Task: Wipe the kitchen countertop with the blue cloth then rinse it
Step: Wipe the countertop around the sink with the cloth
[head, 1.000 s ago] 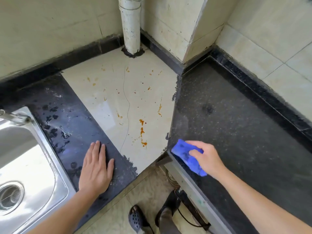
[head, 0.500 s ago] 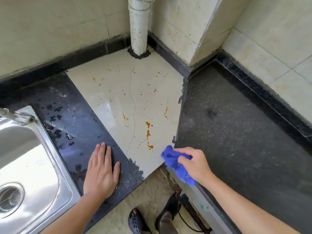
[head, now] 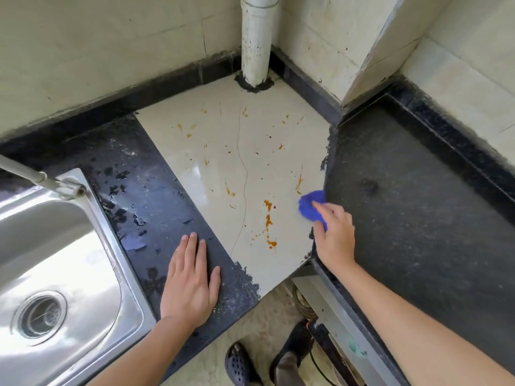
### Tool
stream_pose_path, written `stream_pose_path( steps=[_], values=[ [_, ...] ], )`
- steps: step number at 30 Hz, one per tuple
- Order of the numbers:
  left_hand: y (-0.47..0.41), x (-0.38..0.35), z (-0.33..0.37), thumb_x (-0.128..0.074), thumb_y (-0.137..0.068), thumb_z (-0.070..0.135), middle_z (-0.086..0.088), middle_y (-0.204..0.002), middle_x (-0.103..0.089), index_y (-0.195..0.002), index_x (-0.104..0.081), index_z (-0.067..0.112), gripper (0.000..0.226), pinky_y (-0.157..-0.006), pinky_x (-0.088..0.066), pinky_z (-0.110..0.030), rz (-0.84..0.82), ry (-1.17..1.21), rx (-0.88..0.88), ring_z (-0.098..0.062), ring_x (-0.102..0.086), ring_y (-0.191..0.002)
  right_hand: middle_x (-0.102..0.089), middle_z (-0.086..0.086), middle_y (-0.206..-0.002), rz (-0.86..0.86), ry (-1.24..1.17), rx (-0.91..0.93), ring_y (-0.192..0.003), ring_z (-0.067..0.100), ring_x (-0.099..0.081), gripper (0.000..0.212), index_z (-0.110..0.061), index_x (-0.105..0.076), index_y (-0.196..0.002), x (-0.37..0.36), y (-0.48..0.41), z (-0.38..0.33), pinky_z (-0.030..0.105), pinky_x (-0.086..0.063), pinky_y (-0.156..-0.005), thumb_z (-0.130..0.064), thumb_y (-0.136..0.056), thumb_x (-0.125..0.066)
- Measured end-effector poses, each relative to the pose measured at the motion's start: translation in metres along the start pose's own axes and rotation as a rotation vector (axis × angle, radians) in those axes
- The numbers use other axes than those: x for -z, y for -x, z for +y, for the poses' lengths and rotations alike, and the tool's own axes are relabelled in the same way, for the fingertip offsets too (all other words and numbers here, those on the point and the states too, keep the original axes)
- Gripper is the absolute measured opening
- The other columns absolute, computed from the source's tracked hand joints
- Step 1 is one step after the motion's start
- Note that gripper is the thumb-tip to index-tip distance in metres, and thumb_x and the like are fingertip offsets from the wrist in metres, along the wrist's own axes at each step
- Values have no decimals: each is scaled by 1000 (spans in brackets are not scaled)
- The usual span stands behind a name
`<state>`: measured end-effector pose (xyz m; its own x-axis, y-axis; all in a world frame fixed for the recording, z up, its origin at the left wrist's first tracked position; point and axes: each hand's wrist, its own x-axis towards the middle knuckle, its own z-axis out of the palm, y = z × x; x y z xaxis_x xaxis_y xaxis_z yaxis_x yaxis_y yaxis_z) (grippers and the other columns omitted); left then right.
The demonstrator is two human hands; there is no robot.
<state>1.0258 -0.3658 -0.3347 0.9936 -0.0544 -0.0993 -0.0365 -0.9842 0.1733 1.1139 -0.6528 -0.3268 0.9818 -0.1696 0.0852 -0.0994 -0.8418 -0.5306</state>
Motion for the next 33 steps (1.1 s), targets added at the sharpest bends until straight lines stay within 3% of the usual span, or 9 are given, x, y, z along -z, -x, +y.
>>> stream_pose_path(
  steps=[4,6,8,12,16,20,24,28,33],
  values=[
    [0,5,2,-26,-98,42,-24,-150,-36,-139,-43,-7,66,-116,-14,-42,-26,-7,2,-37,-27,-141,-62,-8,-111,-378,-339,-100,-106,14,-57,42,-25,-68,-112,38,21,-9,24,-44,-91,3,-85,-52],
    [0,6,2,-26,-98,42,-24,-150,-36,-139,-43,-6,66,-116,-13,-42,-25,-10,-2,-36,-27,-141,-66,-3,-112,-273,-487,-311,-105,17,-61,44,-29,-67,-108,45,2,-1,23,-45,-88,3,-84,-50],
    [0,6,2,-26,-98,42,-24,-149,-37,-139,-43,-6,65,-115,-15,-42,-16,-17,-2,-36,-27,-141,-59,6,-124,-44,-306,-394,-110,26,-55,45,-25,-61,-123,34,-10,4,32,-44,-90,-1,-87,-48],
    [-1,1,2,-29,-97,40,-25,-147,-40,-138,-45,-6,63,-114,-18,-43,-9,-28,-1,-37,-31,-139,-55,9,-128,103,95,-31,-110,33,-48,45,-15,-60,-126,-21,33,-30,45,-43,-81,0,-84,-57],
    [-10,8,-1,-25,-98,44,-22,-131,-55,-120,-60,-2,61,-101,-34,-44,8,-26,-2,-39,-50,-122,-56,-5,-125,-172,-24,191,-111,18,-48,44,-24,-63,-122,-17,86,-51,32,-42,-90,-17,-86,-39],
    [-47,29,-13,-24,-99,45,-9,-108,-56,-97,-62,6,55,-80,-44,-41,79,36,4,-32,-54,-94,-64,-15,-107,-591,-561,-89,-99,19,-63,48,-34,-68,-106,19,60,-61,34,-49,-89,3,-85,-47],
    [-97,33,-25,-29,-95,40,-18,-121,-52,-112,-55,0,51,-86,-46,-48,103,40,56,-38,-51,-109,-67,8,-110,-145,-527,-209,-88,21,-67,45,-33,-67,-112,34,-69,-23,33,-54,-78,-5,-82,-47],
    [-142,22,-35,-30,-97,39,-27,-142,-38,-133,-40,-4,57,-109,-33,-53,105,55,132,-42,-33,-134,-46,12,-140,-12,-5,-239,-123,34,-46,44,-16,-50,-138,6,-143,11,42,-39,-100,-15,-94,-48],
    [-158,14,-35,-30,-100,45,-23,-157,-17,-148,-20,-2,68,-121,-12,-46,102,80,226,-36,-10,-147,-48,3,-141,-3,106,177,-124,23,-41,42,-17,-55,-132,-32,-54,-9,40,-40,-92,-14,-92,-43]
  ],
)
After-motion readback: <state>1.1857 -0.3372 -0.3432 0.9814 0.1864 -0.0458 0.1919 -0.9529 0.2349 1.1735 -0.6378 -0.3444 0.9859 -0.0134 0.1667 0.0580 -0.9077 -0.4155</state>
